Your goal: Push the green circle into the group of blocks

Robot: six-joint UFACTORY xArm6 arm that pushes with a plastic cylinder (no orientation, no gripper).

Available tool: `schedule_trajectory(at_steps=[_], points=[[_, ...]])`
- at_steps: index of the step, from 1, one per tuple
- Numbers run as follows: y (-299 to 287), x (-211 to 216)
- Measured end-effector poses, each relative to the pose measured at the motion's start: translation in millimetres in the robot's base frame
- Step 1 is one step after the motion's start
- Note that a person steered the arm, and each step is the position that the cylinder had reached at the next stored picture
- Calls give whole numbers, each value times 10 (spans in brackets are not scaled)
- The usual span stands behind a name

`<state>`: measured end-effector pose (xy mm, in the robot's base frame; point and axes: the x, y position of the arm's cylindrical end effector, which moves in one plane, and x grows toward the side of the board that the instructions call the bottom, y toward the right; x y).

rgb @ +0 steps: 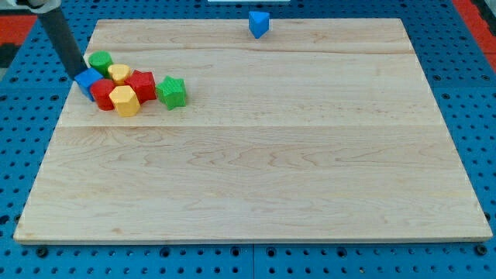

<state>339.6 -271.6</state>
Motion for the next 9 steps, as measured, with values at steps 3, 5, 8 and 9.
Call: schedule_trajectory(at_steps=[3, 5, 8, 9], points=[[-325, -173], [201, -557], [286, -124], [352, -107]])
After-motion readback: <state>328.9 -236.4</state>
